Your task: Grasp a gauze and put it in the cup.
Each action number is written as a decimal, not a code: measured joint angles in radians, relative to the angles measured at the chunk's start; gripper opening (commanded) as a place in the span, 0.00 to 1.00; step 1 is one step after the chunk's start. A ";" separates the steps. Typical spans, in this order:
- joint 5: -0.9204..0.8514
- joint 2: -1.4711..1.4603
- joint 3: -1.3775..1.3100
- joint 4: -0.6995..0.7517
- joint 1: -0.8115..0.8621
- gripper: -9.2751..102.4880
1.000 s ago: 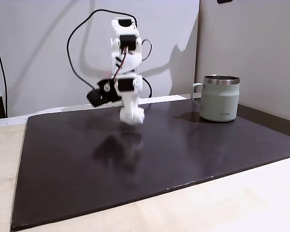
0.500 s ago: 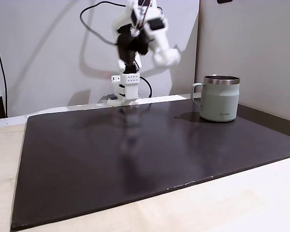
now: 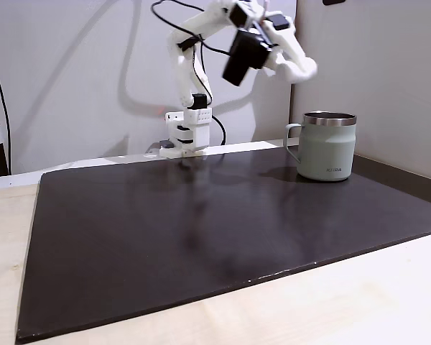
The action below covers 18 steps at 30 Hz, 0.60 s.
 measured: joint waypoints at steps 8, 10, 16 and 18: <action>-0.025 -0.213 -0.179 0.041 -0.124 0.08; -0.035 -0.244 -0.204 0.057 -0.153 0.08; -0.064 -0.311 -0.221 0.110 -0.219 0.08; -0.066 -0.324 -0.222 0.120 -0.235 0.08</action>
